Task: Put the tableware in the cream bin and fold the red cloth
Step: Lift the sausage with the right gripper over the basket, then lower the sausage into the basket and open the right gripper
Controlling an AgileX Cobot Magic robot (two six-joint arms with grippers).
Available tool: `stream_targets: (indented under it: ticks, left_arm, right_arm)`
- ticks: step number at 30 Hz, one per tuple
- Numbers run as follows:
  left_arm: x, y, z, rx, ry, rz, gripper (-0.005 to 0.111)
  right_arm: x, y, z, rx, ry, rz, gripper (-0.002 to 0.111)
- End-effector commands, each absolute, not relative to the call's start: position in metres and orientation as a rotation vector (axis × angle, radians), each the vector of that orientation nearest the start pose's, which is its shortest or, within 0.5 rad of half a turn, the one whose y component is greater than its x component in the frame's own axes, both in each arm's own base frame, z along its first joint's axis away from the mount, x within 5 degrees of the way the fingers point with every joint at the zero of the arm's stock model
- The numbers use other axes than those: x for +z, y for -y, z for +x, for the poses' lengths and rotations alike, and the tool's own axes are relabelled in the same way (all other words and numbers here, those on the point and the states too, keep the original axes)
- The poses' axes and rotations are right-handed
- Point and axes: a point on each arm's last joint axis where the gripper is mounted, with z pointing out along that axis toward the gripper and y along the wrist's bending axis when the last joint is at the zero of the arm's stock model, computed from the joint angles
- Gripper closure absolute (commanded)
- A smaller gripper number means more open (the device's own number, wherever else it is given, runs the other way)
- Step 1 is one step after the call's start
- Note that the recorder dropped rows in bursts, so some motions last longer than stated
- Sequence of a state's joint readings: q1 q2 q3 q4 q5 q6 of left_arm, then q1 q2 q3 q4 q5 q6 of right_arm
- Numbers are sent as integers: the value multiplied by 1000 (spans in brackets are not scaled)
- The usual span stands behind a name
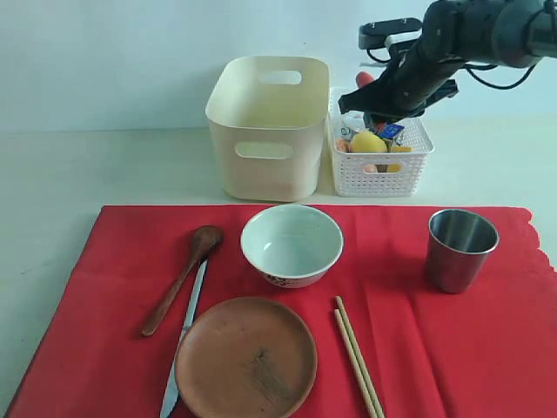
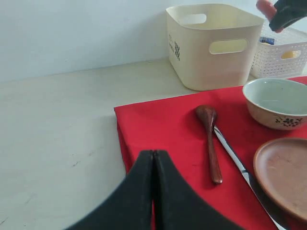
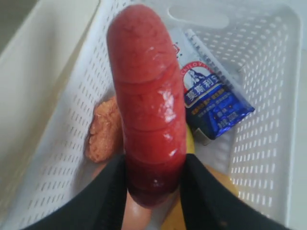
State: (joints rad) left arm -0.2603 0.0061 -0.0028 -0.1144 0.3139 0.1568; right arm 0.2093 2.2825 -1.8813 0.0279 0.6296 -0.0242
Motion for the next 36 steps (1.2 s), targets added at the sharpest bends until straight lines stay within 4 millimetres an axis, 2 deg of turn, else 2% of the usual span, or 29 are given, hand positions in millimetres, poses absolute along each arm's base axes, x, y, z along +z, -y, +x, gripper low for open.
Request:
stream_targets:
  ticks: [1,8,15,19,24,36]
  left_arm:
    - [186,17,52,-180,-1767,297,107]
    - [186,17,52,-180,-1767,297,107]
    - [186,17,52,-180,-1767,297,107]
    - [186,17,52,-180,-1767,297,107]
    - [186,17,52,-180,-1767,297,107]
    - [186,17,52,-180,-1767,297,107]
  right_arm:
    - [165,-105,507,80,-2524,-320,108]
    - [156,-106,509,58,-2527,-384,106]
    - [159,-105,508,54,-2526,-383,81]
    - [170,-104,506,39,-2518,-387,66]
    - [188,-102,499,40,-2537,-382,56]
    - [244,-95,467,26,-2656,-382,54]
